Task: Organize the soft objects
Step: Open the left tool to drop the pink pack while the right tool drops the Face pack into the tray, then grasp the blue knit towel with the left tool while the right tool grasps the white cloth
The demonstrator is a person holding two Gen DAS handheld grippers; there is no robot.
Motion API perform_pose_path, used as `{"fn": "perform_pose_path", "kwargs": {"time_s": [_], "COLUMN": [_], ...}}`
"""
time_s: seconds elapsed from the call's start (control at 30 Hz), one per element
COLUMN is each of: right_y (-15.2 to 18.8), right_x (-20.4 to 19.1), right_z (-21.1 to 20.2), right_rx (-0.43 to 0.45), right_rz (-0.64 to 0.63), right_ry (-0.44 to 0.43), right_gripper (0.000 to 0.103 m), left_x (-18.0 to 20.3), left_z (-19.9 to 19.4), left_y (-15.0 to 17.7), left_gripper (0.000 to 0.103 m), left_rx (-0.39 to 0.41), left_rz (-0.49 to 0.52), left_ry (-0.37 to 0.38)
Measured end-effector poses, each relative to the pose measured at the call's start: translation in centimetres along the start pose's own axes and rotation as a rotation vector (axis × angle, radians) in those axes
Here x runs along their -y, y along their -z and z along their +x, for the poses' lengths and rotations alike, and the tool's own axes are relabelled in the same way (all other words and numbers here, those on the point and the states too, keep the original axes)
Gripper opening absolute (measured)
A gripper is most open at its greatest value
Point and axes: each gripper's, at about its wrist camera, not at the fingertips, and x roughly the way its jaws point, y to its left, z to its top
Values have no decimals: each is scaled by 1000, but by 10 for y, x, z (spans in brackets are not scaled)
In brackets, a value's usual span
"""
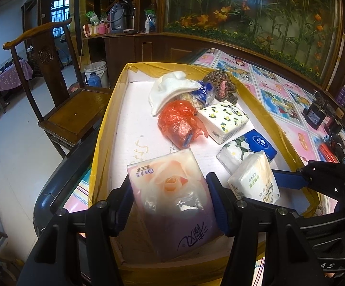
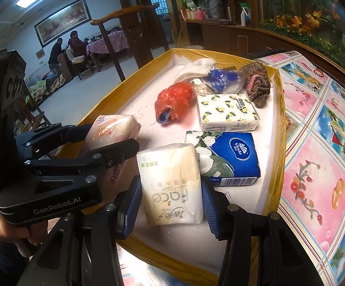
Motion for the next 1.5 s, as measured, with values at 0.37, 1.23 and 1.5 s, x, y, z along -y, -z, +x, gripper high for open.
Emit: {"fn": "perform_pose_path", "kwargs": {"time_s": [0.37, 1.23, 1.5], "right_y": [0, 41, 83], "right_x": [4, 115, 177], "right_z": [-19, -111, -166], "right_rx": [55, 180, 262], "right_rz": [41, 347, 489], "right_ry": [-40, -9, 90], "right_gripper": [67, 71, 74], "left_x": [1, 87, 165], "left_z": [-7, -33, -30], "left_y": [-3, 0, 19], "left_gripper": [66, 68, 69], "left_rx": [23, 47, 4], "left_rz": [-8, 133, 244], "left_ry": [14, 189, 362]}}
